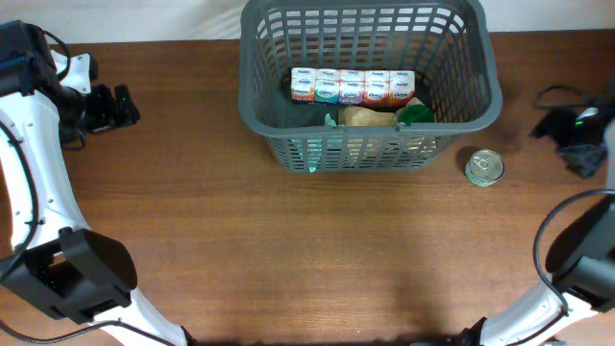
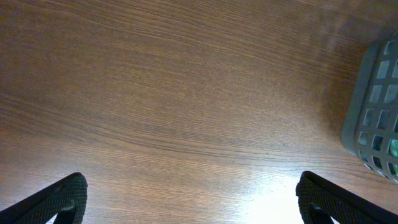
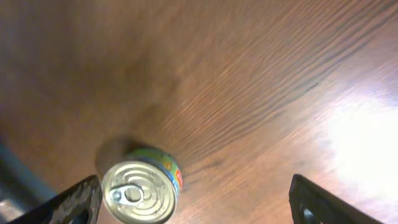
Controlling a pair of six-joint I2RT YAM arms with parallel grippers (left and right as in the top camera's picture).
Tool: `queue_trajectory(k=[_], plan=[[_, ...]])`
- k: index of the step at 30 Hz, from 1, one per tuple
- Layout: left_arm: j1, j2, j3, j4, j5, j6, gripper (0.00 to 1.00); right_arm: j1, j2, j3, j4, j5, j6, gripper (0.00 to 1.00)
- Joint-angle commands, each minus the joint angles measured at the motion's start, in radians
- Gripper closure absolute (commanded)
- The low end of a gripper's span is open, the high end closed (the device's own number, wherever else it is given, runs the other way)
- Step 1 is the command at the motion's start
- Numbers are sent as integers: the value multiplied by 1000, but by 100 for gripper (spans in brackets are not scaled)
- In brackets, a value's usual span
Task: Pack container
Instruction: 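Grasp the tuna can with the right gripper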
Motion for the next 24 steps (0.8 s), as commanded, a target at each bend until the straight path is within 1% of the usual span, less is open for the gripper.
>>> queue_trajectory(k=[1,4,10,11,16,19,24], plan=[[3,5,-3,0,11,-10,1,58,9,-54,32,108,10,12],[3,5,-3,0,11,-9,1,116,9,-82,48,193,10,12],[3,5,-3,0,11,-10,1,211,10,-102,67,215,10,11],[3,5,-3,0,11,-10,1,219,10,-104,77,227,10,9],[3,5,-3,0,11,-10,1,222,11,-111,87,236,10,9],[3,5,-3,0,11,-10,1,229,13,-121,92,206,10,9],[3,5,-3,0,11,-10,1,252,13,-182,153,199,13,9]])
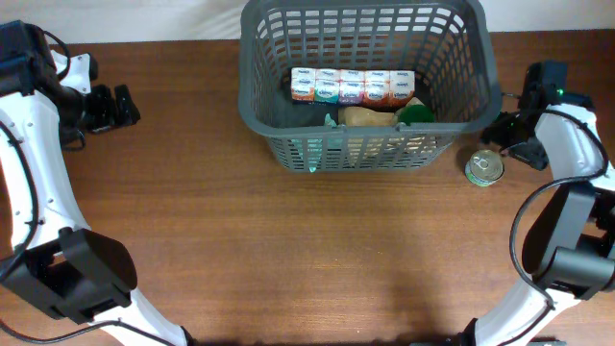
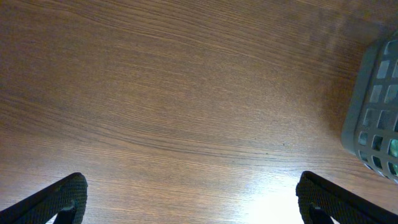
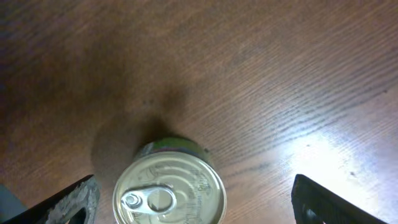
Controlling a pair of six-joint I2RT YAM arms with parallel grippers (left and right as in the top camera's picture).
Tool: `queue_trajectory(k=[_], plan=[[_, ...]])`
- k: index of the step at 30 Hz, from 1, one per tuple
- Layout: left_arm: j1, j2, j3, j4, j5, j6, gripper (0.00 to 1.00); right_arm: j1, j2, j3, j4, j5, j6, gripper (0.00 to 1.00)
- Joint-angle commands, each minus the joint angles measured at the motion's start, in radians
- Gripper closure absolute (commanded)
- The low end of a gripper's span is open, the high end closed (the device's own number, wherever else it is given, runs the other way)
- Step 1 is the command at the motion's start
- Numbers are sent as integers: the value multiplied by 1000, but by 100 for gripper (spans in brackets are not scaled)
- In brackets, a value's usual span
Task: Pack container
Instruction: 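Grasp the tuna can with the right gripper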
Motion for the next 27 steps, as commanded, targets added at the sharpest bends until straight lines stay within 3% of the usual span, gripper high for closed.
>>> queue_trajectory(k=[1,13,27], plan=[[3,5,-3,0,10,-10,1,23,12,-76,40,-6,21,9],[3,5,-3,0,10,-10,1,20,13,-264,209,-65,40,8],[3,5,-3,0,11,-10,1,20,59,-272,267,-74,43,9]])
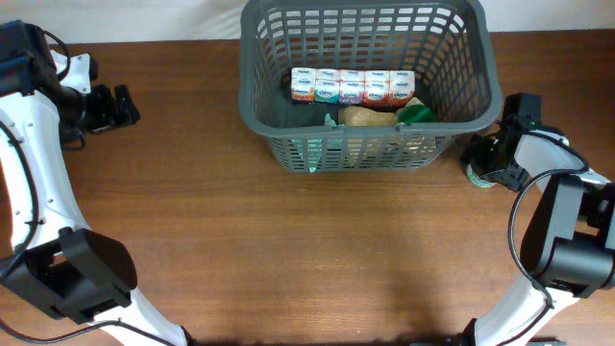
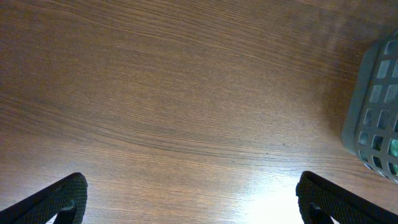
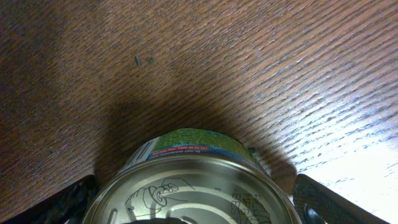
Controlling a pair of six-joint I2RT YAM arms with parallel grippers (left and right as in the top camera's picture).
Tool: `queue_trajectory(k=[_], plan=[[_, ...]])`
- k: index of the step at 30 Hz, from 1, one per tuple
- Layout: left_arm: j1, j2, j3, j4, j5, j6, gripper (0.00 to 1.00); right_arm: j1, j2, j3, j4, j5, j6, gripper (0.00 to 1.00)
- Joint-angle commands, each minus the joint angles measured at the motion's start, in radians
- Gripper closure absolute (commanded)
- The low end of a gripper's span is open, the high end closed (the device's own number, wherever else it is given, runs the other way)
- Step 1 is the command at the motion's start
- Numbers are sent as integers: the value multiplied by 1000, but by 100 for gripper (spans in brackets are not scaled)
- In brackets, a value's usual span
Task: Pack container
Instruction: 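Grasp the tuna can with the right gripper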
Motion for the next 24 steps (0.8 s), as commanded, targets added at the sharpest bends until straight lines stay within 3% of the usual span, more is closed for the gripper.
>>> queue_trajectory(k=[1,5,8,14,20,22,24], plan=[[3,5,-3,0,11,-10,1,6,54,-10,-1,-18,13,9],[3,5,-3,0,11,-10,1,6,81,-10,-2,-28,13,9],[3,5,-3,0,11,-10,1,6,82,-9,-1,-29,13,17],[3,5,-3,0,11,-10,1,6,82,-9,-2,-32,13,23],[3,5,-3,0,11,-10,1,6,82,-9,-9,-37,17,37],[3,5,-3,0,11,-10,1,6,82,-9,-13,-58,17,49],[3,5,-3,0,11,-10,1,6,82,0,-40,-63,17,52]])
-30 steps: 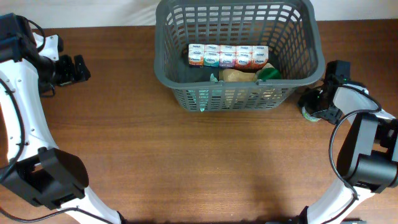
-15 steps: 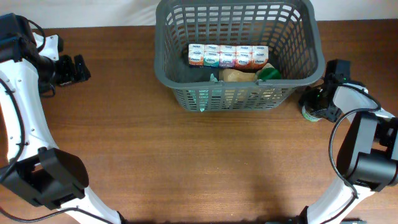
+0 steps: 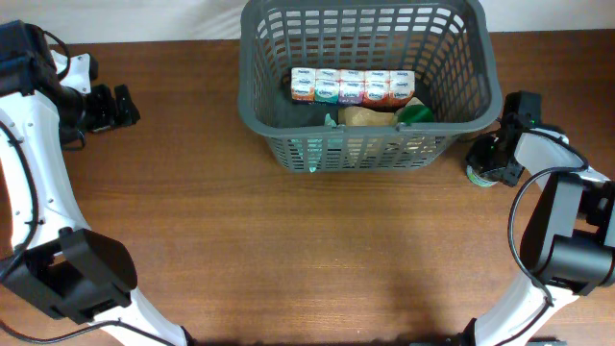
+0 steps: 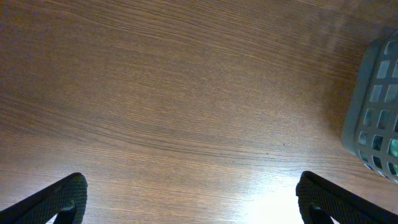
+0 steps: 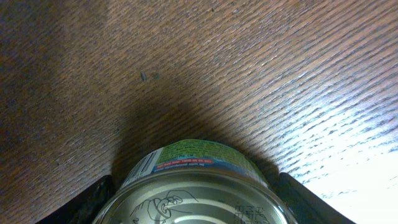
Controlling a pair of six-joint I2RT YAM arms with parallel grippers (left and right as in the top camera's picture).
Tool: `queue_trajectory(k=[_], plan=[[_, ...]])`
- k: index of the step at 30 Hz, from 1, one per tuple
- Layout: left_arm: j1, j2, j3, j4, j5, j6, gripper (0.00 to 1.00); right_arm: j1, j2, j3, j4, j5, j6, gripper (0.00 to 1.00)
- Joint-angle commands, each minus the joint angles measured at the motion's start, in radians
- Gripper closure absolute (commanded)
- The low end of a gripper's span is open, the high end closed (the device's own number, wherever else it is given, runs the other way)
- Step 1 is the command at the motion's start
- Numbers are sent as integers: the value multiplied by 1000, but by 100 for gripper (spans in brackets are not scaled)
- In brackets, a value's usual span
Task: Pack container
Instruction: 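Grasp the tuna can with the right gripper, then lift the tuna can into the basket and release it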
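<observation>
A tin can (image 5: 193,180) with a pull-tab lid and a green label stands on the wooden table, just right of the grey basket (image 3: 288,144). My right gripper (image 5: 193,202) is down over it, with a finger pressed against each side, so the overhead view shows only a sliver of the can (image 3: 476,175) under the right gripper (image 3: 492,159). The basket holds a row of small cartons (image 3: 352,86), a tan item (image 3: 370,117) and a green item (image 3: 415,111). My left gripper (image 4: 193,202) hangs open over bare wood at the far left, seen from overhead as the left gripper (image 3: 120,106).
The basket's corner (image 4: 373,118) shows at the right edge of the left wrist view. Both arms' white links run down the left and right sides of the table. The table's back edge lies just behind the basket.
My right gripper's fingers have drawn in from either side of the can and now touch it. The can stands where it was. The left arm has not moved.
My right gripper was first at the far right edge, away from the can. Then it hung open above the can, later it was low with the can between its open fingers, and now the fingers are shut on it. The left arm stayed still throughout.
</observation>
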Motion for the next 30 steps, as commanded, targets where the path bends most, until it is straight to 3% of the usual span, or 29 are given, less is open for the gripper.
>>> queue_trajectory(k=[1,8,11,14,23,30], plan=[[3,5,-3,0,11,-10,1,6,66,-9,-55,-59,13,55],[3,5,-3,0,11,-10,1,-11,37,153,-231,-55,13,73],[3,5,-3,0,11,-10,1,-47,-8,306,-354,-55,13,88],[3,5,-3,0,11,-10,1,-71,-43,451,-460,-55,13,95],[3,5,-3,0,11,-10,1,-15,-217,871,-695,-83,-37,96],[3,5,-3,0,11,-10,1,208,-401,985,-613,-122,-185,96]])
